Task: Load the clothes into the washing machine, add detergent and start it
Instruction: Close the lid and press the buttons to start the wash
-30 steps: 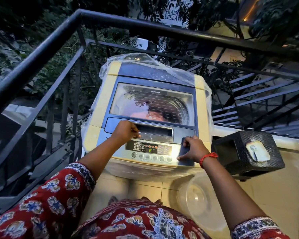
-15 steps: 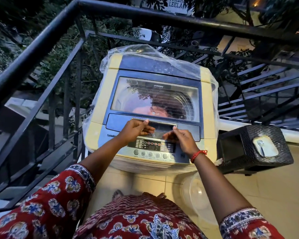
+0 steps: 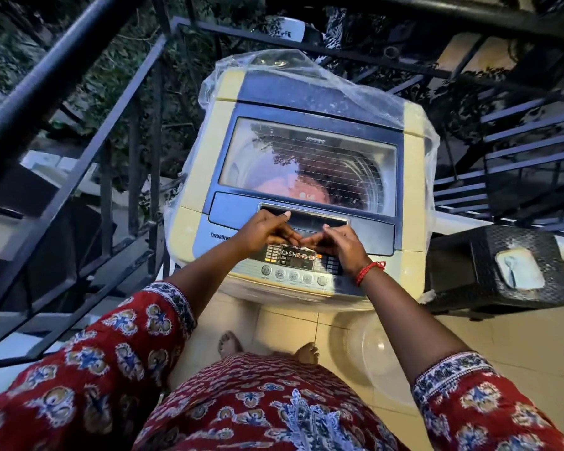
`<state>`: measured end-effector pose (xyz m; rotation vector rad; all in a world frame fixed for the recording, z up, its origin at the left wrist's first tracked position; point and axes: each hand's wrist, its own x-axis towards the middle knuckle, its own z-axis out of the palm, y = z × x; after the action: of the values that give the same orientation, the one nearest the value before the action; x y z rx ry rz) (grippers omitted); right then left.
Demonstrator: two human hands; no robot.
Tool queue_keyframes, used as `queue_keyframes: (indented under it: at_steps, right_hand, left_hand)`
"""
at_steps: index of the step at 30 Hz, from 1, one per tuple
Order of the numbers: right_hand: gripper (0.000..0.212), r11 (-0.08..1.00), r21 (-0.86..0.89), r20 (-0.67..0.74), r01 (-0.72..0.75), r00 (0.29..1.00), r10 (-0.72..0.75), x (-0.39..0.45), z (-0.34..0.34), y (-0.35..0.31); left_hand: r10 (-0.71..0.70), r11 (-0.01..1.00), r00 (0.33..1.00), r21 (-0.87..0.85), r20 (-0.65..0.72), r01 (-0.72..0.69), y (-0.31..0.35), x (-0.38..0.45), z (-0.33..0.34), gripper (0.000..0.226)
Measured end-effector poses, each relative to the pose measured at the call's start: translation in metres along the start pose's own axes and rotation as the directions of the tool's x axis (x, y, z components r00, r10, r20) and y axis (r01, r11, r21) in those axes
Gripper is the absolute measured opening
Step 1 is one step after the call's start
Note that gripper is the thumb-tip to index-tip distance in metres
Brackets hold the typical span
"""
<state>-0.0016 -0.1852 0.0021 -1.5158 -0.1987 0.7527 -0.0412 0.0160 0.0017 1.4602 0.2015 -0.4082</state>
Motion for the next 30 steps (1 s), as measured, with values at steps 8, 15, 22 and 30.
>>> queue_keyframes:
  at_steps: [8,15,22,30]
  right_hand:
    - [0.058,0.998,0.059,0.021,-0.011,1.000,0.009,-0.0006,0.0003,-0.0037]
    - [0.046,1.000,0.019,0.049,-0.017,0.999,0.016,0.0043,-0.0057,0.0024]
    - [0.045,1.000,0.012,0.067,-0.013,0.998,0.013,0.0072,-0.0074,0.0041]
    - [0.048,1.000,0.009,0.055,0.003,0.998,-0.004,0.0061,-0.0056,0.0009]
  left_hand:
    - [0.007,1.000,1.000,-0.008,-0.020,-0.007,-0.0006,-0.0001,0.0001,0.051]
    - [0.005,1.000,1.000,-0.014,-0.007,-0.005,0.0016,-0.0018,0.0003,0.045]
    - [0.002,0.999,1.000,-0.032,-0.004,-0.002,0.0011,-0.0008,0.0001,0.043]
    - [0.003,1.000,1.000,-0.028,-0.006,-0.003,-0.0034,0.0015,-0.0016,0.042]
